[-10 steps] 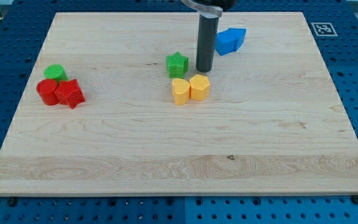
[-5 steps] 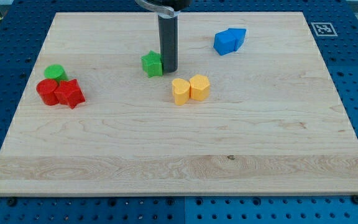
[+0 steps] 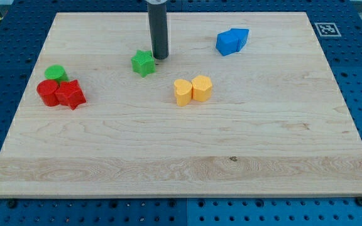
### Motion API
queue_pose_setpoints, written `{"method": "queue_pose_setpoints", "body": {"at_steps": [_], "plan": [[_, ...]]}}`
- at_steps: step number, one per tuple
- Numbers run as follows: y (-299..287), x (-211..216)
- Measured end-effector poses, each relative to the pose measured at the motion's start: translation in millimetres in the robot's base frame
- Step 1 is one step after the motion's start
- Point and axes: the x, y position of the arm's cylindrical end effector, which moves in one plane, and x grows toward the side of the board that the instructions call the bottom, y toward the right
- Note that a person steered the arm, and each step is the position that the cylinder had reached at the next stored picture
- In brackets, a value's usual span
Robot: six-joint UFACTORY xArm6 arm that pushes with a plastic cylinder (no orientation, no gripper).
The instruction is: Move green star towards center left
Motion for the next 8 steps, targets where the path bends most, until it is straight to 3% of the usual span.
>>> {"method": "queue_pose_setpoints", "body": {"at_steps": [2,3,8], "plan": [[-3,0],[-5,19],[-80,45]]}}
